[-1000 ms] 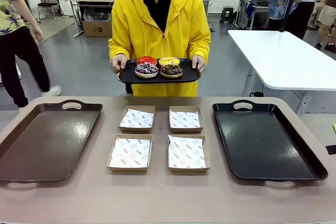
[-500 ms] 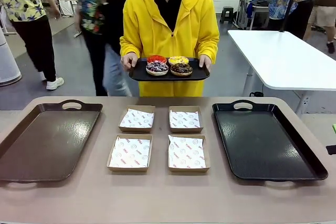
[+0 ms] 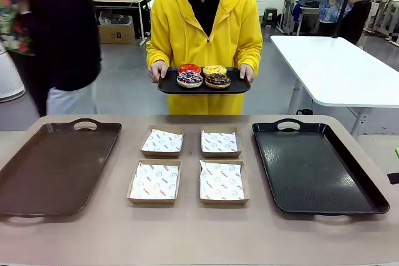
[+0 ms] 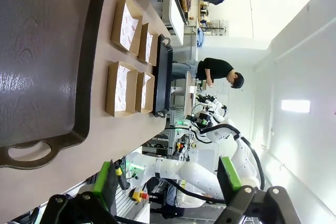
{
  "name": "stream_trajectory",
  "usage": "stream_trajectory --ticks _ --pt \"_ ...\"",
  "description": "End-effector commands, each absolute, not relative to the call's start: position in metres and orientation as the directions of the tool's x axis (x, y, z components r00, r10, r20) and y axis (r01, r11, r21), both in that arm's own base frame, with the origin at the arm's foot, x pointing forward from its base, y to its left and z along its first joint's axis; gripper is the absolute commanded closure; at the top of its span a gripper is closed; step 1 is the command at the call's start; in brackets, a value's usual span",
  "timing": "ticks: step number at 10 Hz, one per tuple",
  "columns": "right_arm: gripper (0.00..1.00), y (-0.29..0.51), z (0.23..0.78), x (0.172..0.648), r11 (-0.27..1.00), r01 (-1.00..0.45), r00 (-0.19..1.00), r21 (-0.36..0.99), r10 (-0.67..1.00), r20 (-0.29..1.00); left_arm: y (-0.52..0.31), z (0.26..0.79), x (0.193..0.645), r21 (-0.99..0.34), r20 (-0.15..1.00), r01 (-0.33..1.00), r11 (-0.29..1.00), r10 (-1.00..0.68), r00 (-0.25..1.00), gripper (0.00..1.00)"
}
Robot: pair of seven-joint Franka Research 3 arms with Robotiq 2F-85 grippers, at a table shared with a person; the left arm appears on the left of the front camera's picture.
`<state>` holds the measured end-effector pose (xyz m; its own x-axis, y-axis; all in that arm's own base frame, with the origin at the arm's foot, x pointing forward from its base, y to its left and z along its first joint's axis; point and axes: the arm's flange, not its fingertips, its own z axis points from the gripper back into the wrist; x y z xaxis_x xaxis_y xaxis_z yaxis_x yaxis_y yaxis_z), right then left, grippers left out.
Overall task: Individually package the donuts and arrange them on the tray.
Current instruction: Pick up one Paper togo box.
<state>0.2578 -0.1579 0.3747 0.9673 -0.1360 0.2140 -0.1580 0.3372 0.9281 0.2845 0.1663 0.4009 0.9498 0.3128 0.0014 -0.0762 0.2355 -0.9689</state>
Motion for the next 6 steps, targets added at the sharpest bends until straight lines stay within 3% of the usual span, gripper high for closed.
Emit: stream_trajectory --ticks 1,5,6 --pt "0.00 -0.158 0.375 0.260 0.322 -0.179 0.962 0.930 -0.140 0.234 0.167 0.402 0.284 -0.973 0.000 -0.075 0.218 0.325 0.946 0.00" --pt "0.00 -0.158 0.375 0.258 0.337 -0.158 0.967 0.928 -0.135 0.214 0.167 0.402 0.284 -0.973 0.000 -0.075 0.218 0.325 0.946 0.00" --pt "0.00 -0.136 0.405 0.270 0.434 -0.169 0.952 0.885 -0.162 0.261 0.167 0.402 0.284 -0.973 0.000 -0.075 0.218 0.325 0.946 0.00"
